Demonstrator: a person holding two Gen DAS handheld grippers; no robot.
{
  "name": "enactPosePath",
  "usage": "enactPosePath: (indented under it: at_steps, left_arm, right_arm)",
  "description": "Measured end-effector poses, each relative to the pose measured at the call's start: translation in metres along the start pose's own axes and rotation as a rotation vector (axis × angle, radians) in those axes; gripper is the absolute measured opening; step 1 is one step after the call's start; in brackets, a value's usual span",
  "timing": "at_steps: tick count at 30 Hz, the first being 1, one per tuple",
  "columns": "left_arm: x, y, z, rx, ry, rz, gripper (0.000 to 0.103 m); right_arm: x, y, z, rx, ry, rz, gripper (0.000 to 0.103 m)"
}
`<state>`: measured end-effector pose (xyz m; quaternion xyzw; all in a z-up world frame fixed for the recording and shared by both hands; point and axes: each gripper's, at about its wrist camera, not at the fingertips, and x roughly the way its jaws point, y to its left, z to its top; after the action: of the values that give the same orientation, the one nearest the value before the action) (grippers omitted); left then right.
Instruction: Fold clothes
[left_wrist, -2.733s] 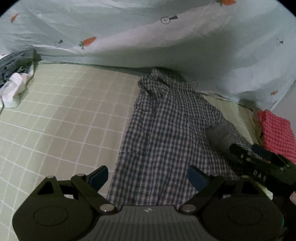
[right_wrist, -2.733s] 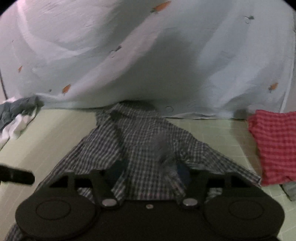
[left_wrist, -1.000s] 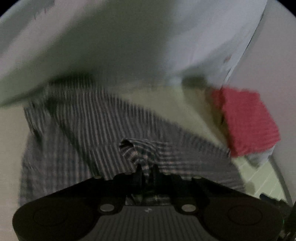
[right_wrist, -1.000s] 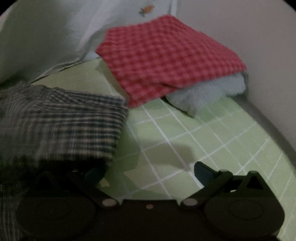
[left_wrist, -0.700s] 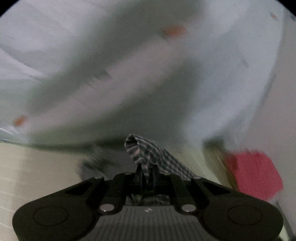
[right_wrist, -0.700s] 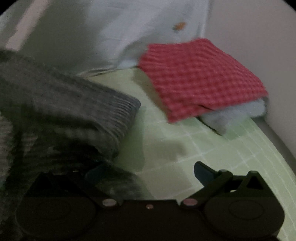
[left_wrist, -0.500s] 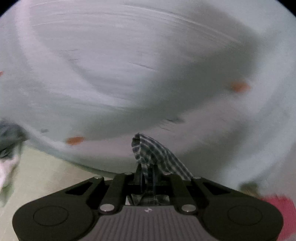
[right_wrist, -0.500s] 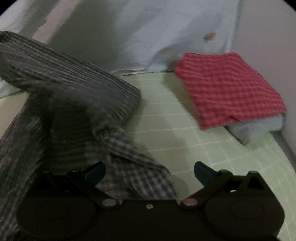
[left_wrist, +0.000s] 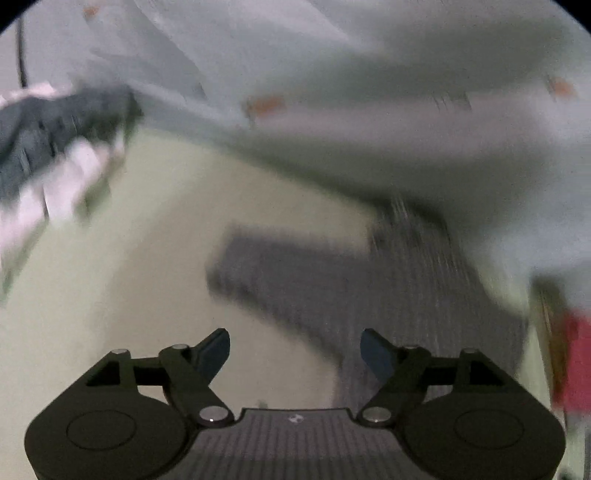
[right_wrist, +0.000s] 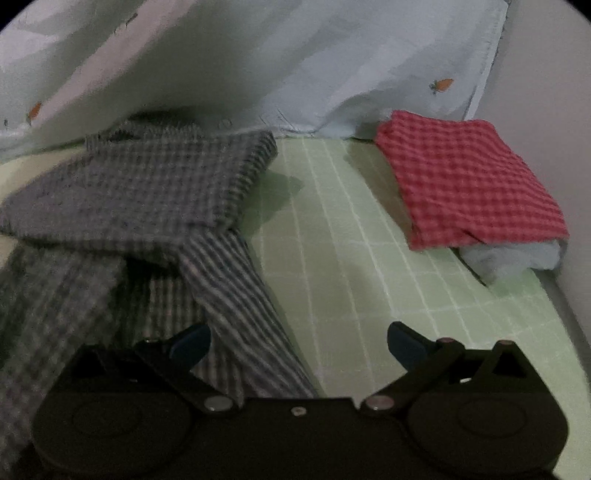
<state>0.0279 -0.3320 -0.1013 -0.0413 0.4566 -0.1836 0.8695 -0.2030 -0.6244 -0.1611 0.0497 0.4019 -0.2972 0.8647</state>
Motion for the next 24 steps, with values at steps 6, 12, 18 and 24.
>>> enactPosePath:
  at_steps: [6, 12, 18, 24]
  left_arm:
    - [-0.020, -0.028, -0.101, 0.125, 0.198, -0.046, 0.079]
    - [-0.048, -0.042, -0.144, 0.225, 0.204, -0.050, 0.080]
    - [-0.071, -0.033, -0.175, 0.219, 0.222, -0.038, 0.080]
    - [-0.086, -0.023, -0.192, 0.219, 0.215, -0.017, 0.080]
  right_arm:
    - [-0.015, -0.012, -0.040, 0.024, 0.078, 0.012, 0.099]
    - [-0.036, -0.038, -0.080, 0.073, 0.098, 0.012, 0.092]
    - [-0.054, -0.064, -0.110, 0.160, 0.112, 0.027, 0.074]
    - [-0.066, -0.077, -0.127, 0.232, 0.103, 0.070, 0.039]
